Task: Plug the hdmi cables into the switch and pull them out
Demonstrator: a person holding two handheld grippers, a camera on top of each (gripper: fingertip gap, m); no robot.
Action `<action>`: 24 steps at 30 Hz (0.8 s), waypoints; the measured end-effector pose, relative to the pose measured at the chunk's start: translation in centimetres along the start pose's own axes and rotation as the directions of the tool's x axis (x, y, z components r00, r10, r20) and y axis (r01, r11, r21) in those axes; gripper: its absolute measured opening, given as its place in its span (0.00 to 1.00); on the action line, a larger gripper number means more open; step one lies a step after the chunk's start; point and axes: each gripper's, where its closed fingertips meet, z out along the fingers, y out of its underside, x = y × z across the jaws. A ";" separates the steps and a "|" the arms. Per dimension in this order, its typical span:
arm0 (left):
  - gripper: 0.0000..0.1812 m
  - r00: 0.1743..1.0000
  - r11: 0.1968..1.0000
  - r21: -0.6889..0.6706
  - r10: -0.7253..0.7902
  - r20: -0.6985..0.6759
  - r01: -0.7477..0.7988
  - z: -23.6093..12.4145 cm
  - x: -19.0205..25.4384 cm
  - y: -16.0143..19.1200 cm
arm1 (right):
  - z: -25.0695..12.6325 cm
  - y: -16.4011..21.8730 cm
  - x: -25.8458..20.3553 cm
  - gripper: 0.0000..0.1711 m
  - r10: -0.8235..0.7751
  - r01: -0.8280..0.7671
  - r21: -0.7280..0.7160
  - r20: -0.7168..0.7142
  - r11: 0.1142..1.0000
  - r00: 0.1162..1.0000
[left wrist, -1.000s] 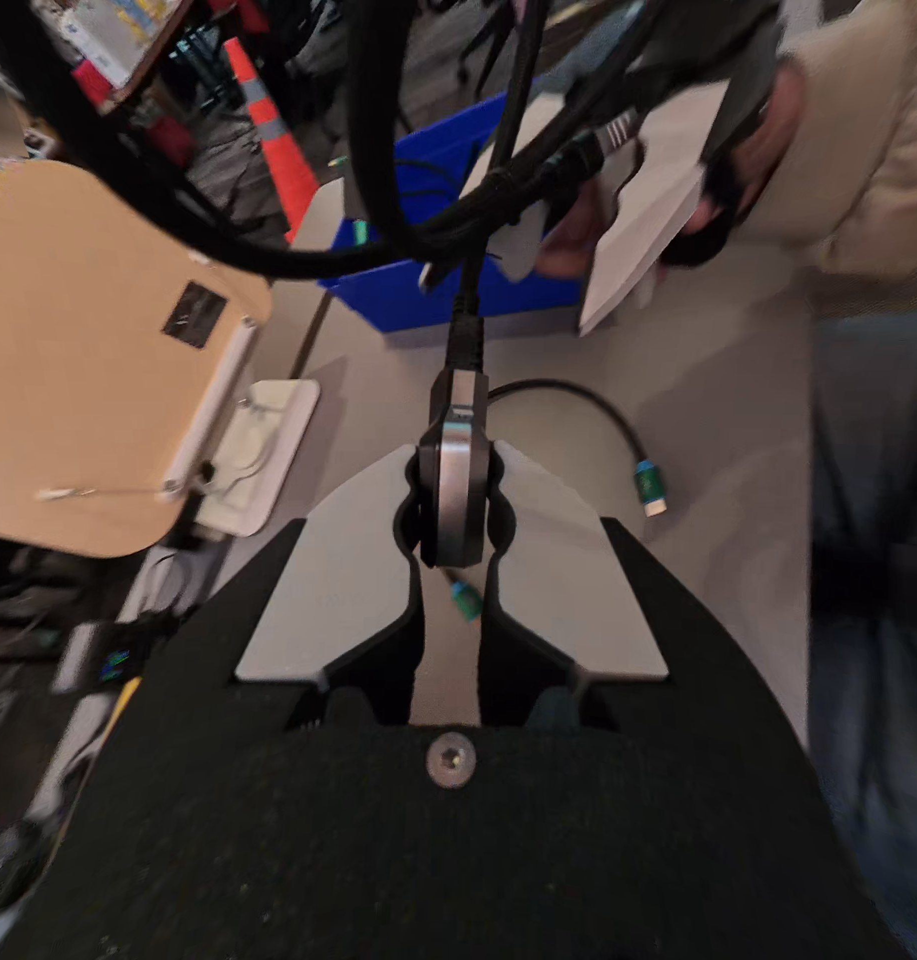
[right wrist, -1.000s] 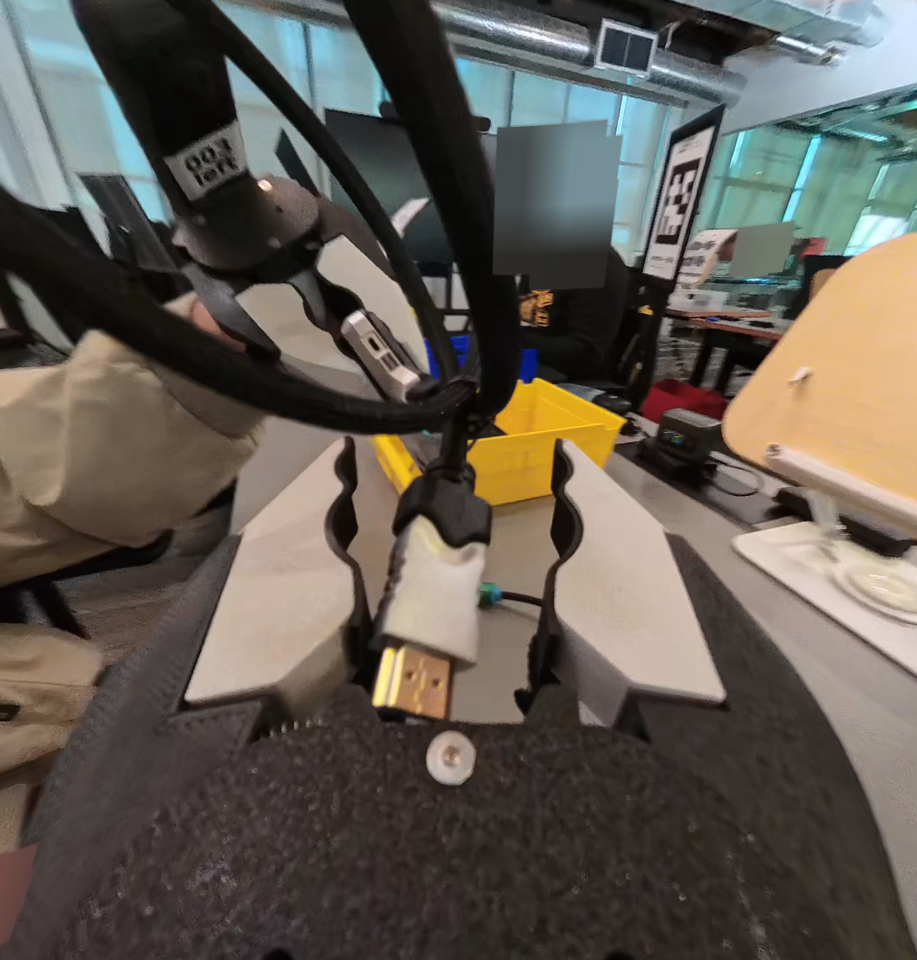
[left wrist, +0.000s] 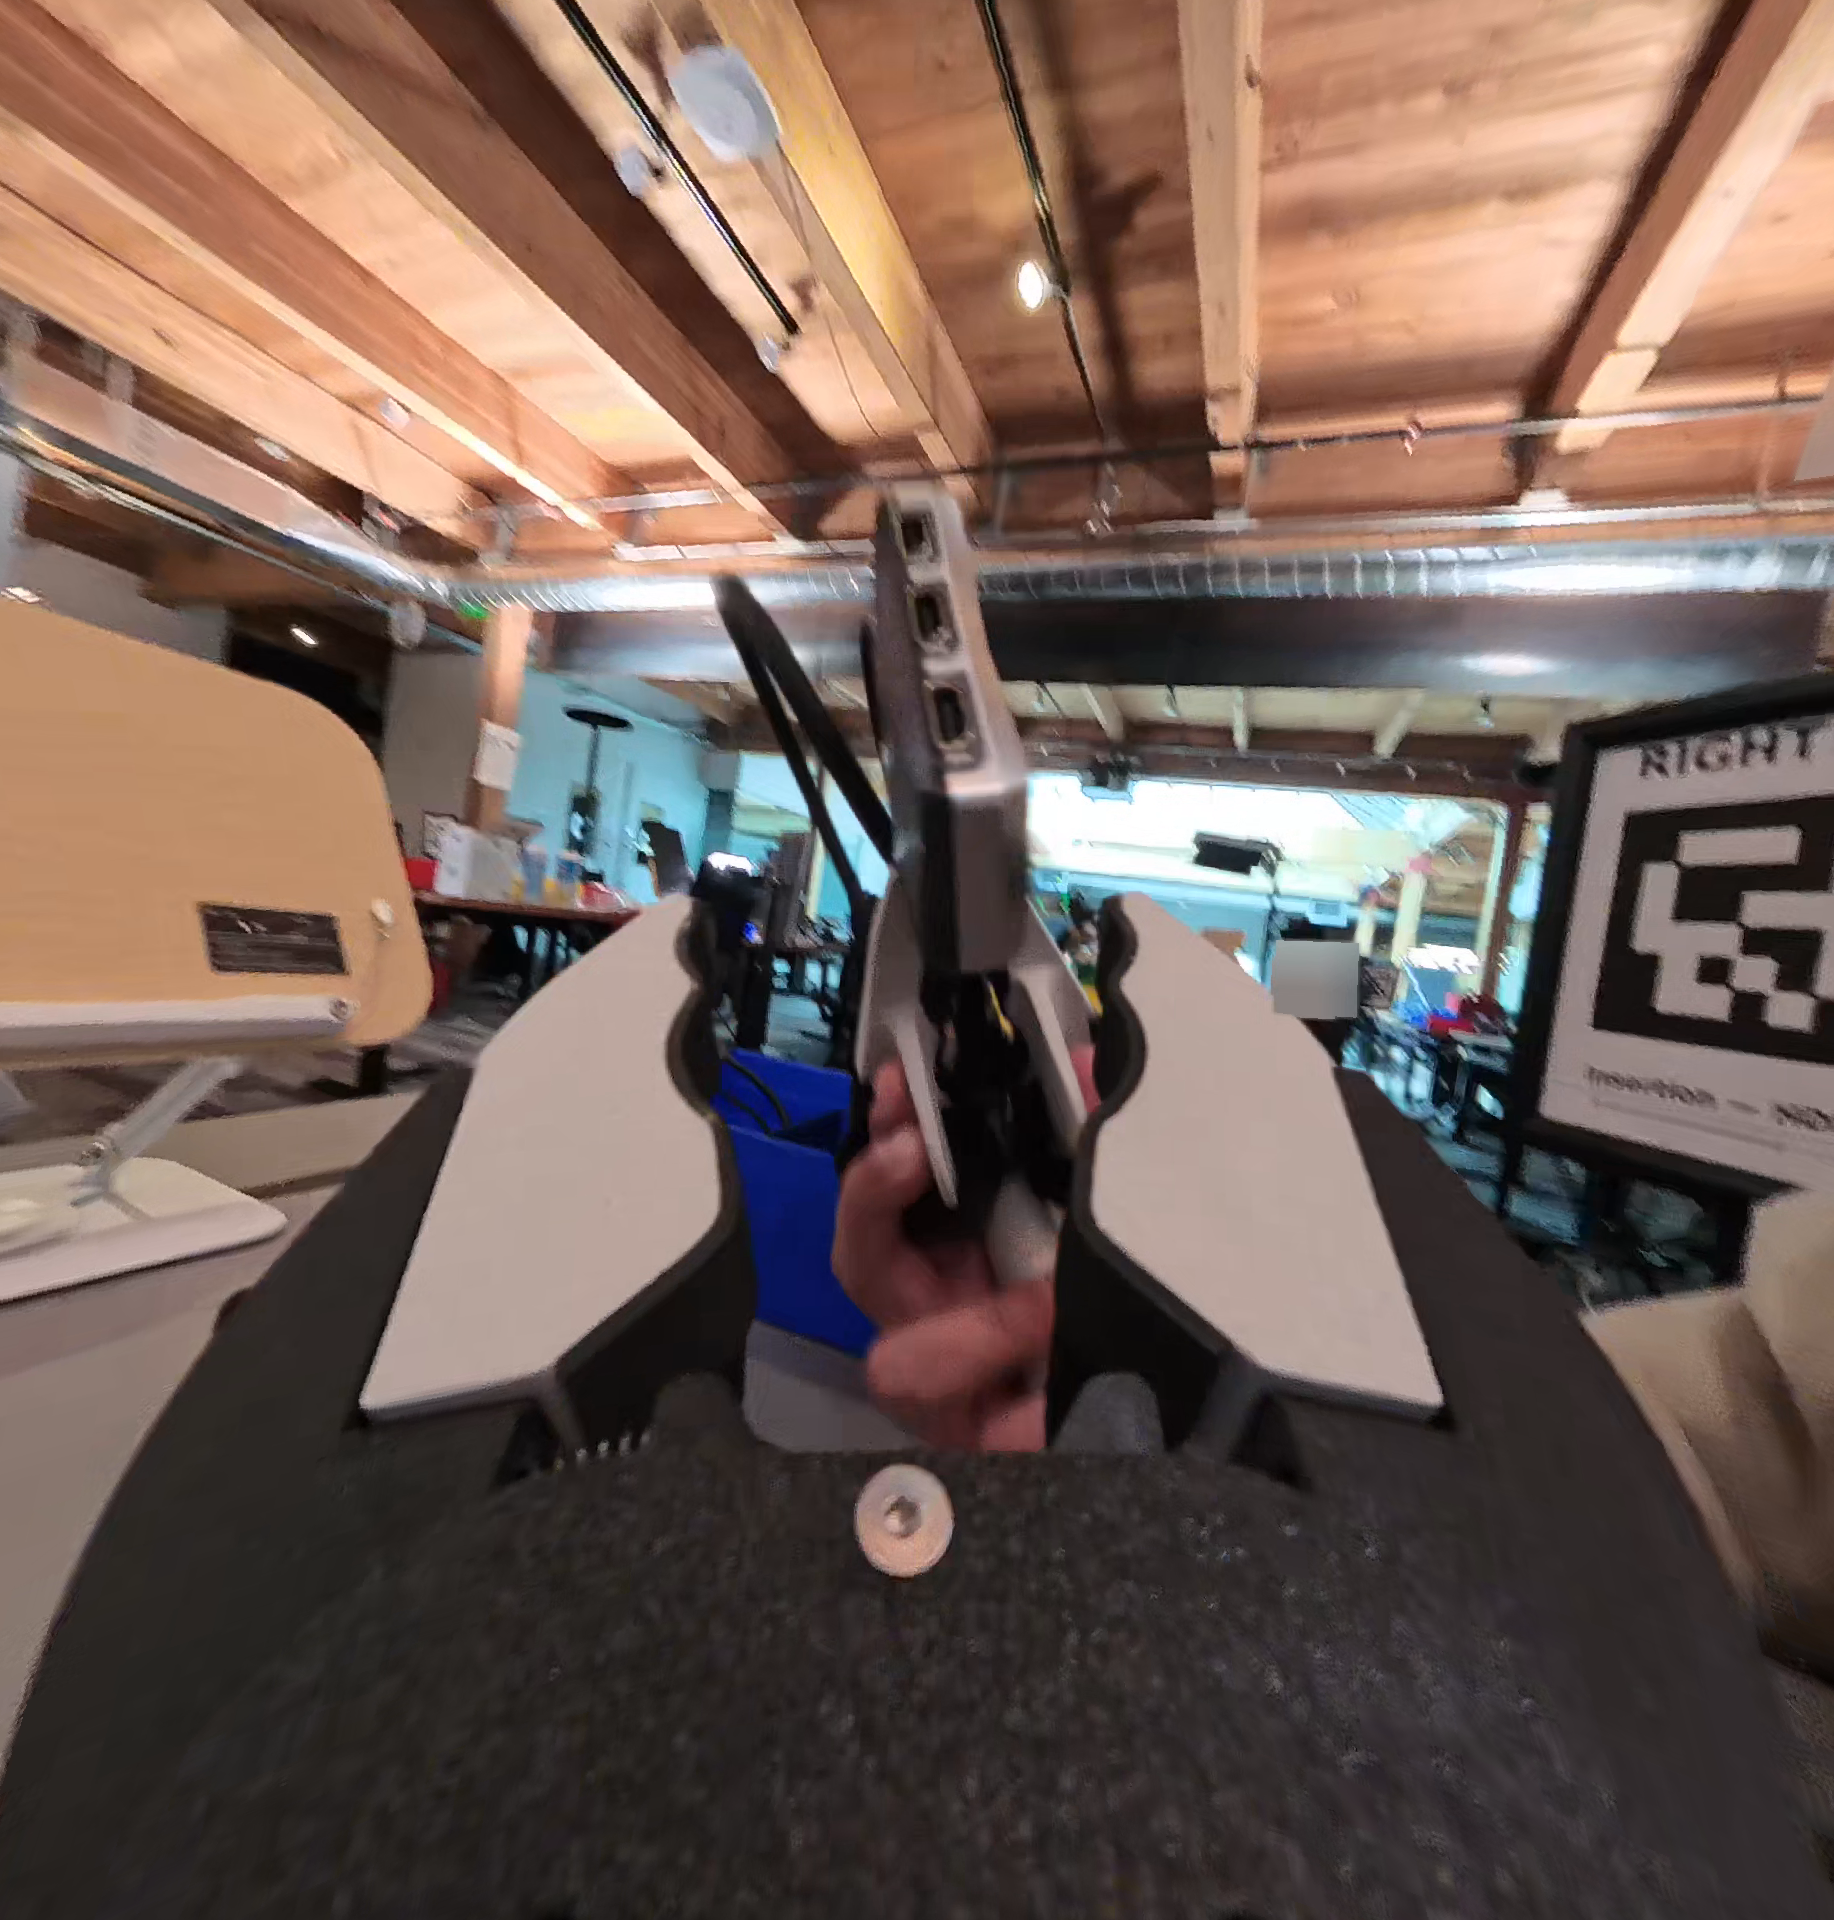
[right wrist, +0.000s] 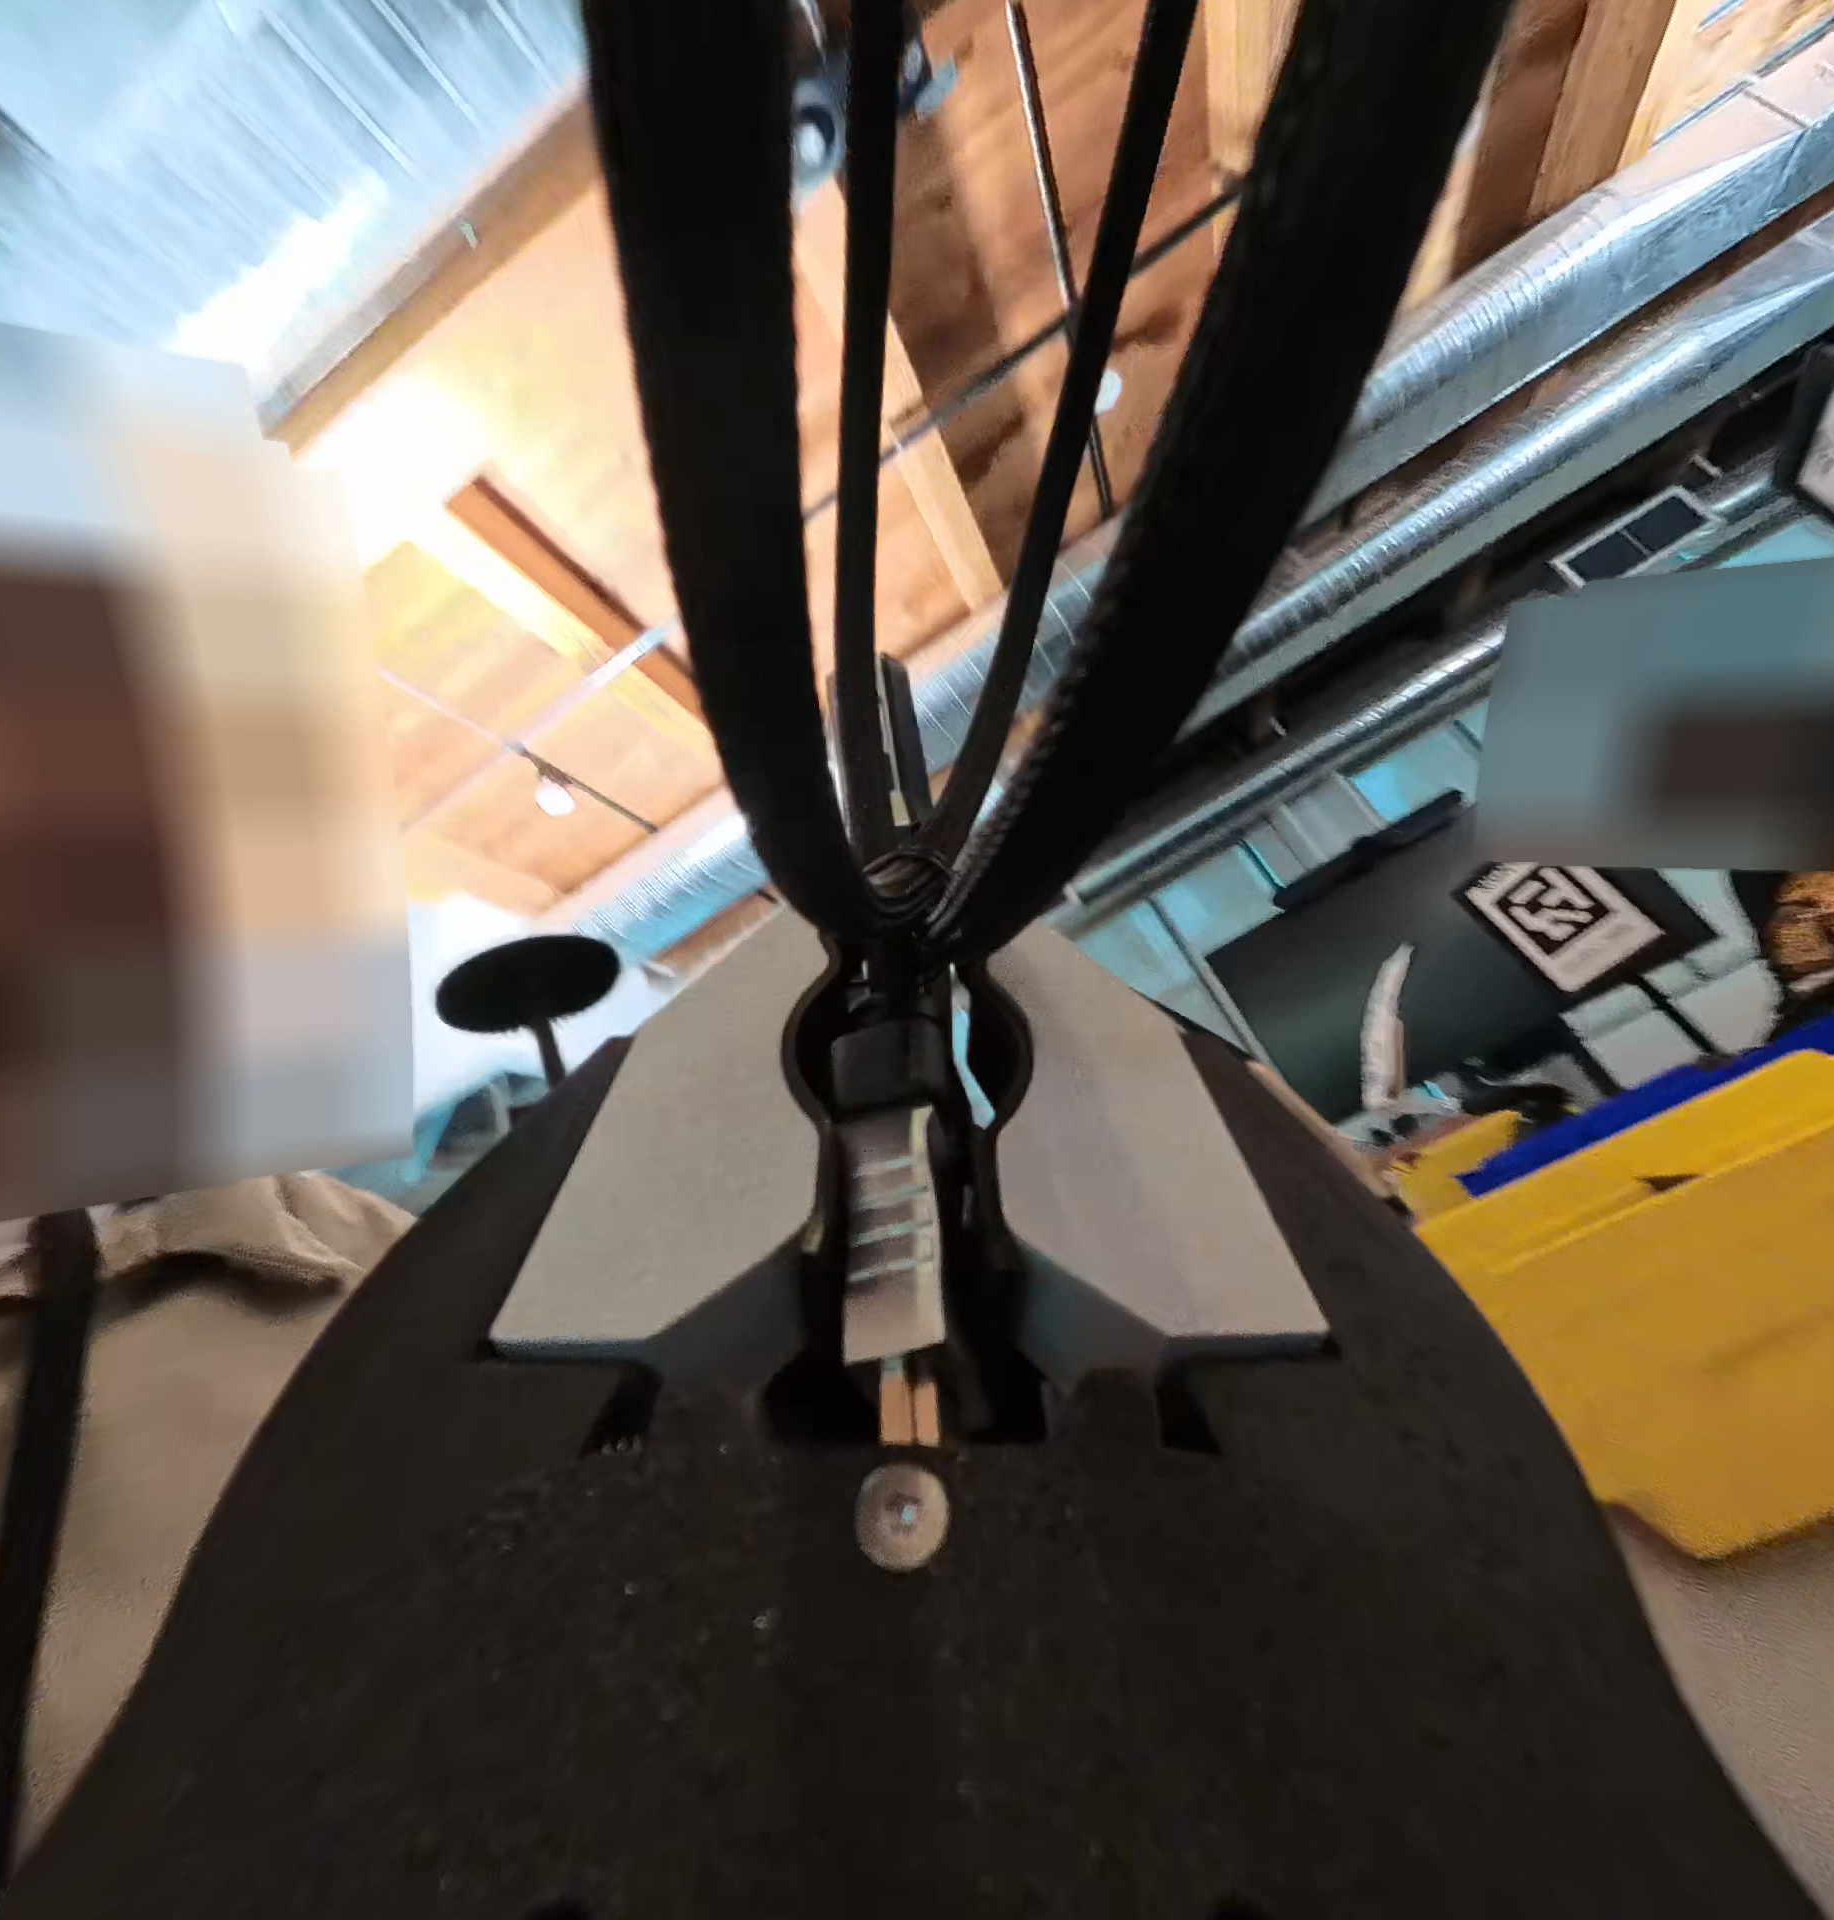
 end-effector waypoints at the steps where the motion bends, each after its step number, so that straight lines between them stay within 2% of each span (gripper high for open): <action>1: 0.36 1.000 1.000 0.030 -0.002 0.011 0.002 0.0 -0.2 -0.5 | -0.1 0.4 0.1 0.09 0.029 -0.030 0.025 0.012 0.999 0.999; 3: 0.31 1.000 0.997 0.074 0.002 0.013 -0.003 -0.2 -0.2 -1.2 | -0.3 1.3 0.5 0.09 0.053 -0.054 0.043 0.018 0.998 0.998; 6: 0.30 0.999 0.997 0.067 0.026 0.035 -0.028 -0.3 -0.3 -1.1 | -0.8 2.5 1.3 0.08 0.079 -0.079 0.052 0.012 0.995 0.997; 10: 0.20 0.998 0.995 0.094 0.023 0.052 -0.028 -0.6 -0.5 -1.4 | -1.4 3.0 2.1 0.08 0.122 -0.122 0.092 0.004 0.988 0.992; 16: 0.20 0.994 0.995 0.095 -0.005 0.110 -0.005 -0.6 -1.1 -0.5 | -1.8 3.0 3.0 0.08 0.144 -0.141 0.138 -0.016 0.980 0.989; 18: 0.16 0.993 0.995 0.098 -0.014 0.115 0.003 -0.7 -1.2 -0.5 | -1.9 3.0 3.2 0.09 0.145 -0.140 0.138 -0.024 0.981 0.989; 21: 0.12 0.984 0.998 0.047 0.043 0.175 -0.052 -0.8 -1.9 -0.1 | -2.0 3.2 3.7 0.09 0.155 -0.148 0.136 -0.043 0.980 0.987; 24: 0.11 0.981 0.997 -0.023 0.077 0.176 -0.075 -0.7 -2.5 0.0 | -2.1 3.5 4.6 0.11 0.175 -0.164 0.115 -0.095 0.980 0.980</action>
